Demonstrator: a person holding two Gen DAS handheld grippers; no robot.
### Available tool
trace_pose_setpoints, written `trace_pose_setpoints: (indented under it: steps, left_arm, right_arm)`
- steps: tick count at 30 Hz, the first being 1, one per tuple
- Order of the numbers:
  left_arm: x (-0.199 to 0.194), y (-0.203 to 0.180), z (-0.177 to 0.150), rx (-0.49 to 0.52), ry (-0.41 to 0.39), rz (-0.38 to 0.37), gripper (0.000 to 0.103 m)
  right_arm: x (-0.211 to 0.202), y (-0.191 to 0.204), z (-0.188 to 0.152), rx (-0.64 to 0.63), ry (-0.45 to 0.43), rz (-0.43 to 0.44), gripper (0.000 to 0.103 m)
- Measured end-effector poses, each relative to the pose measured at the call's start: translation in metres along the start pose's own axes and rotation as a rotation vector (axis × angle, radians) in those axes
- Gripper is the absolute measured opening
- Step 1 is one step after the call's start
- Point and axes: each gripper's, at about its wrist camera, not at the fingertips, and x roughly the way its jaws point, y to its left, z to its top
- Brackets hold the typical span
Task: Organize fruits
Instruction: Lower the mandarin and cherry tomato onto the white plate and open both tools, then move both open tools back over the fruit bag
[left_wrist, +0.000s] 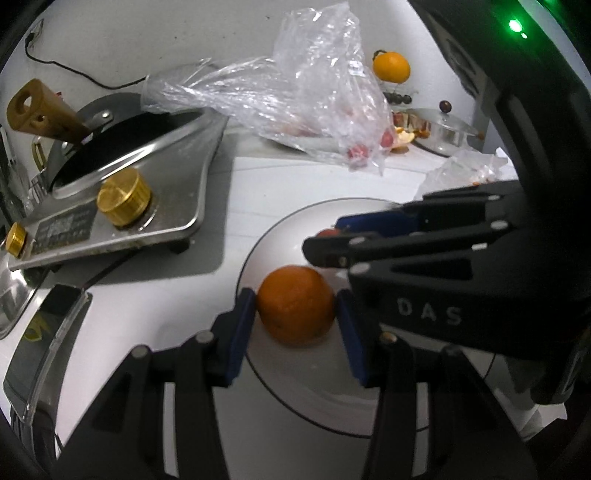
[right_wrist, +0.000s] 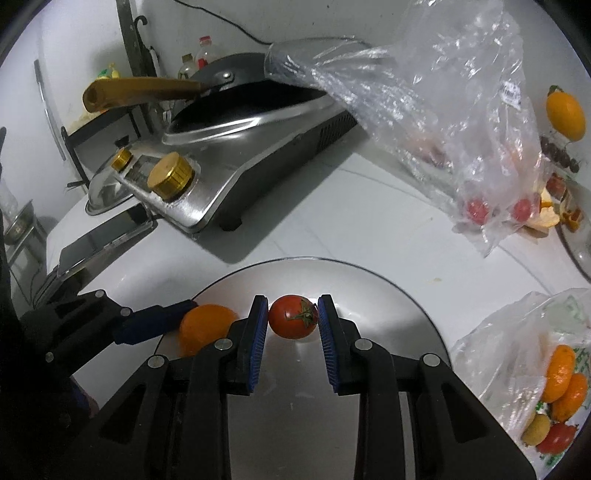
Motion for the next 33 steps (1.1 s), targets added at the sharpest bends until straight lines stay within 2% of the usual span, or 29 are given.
trace_pose_setpoints:
  steps: [6,8,10,27,31,33]
  left_arm:
    - [0.000,0.002,0.001,-0.014,0.007,-0.004,0.047]
    - [-0.002,0.002,0.001,-0.018,0.004,-0.006,0.051]
    - [-0.005,0.001,0.002,-0.017,-0.004,-0.011,0.051]
    - [-0.044,-0.017,0.011,-0.006,-0.077,0.011,0.054]
    - [-0.057,-0.025,0.012,-0.011,-0.103,0.008,0.064]
    - [-0.062,-0.028,0.013,-0.015,-0.110,0.006,0.064]
  right_arm:
    - [0.001,-0.001,0.001,0.009,0.001,0.003,0.031]
    - [0.000,-0.002,0.002,0.010,-0.002,0.000,0.038]
    - [-0.002,-0.002,0.001,0.013,-0.009,-0.002,0.040]
    - [-0.061,-0.006,-0.005,0.002,-0.119,-0.053,0.040]
    - [-0.077,-0.007,-0.009,0.003,-0.138,-0.062,0.040]
    - [-0.085,-0.008,-0.012,0.004,-0.147,-0.067,0.040]
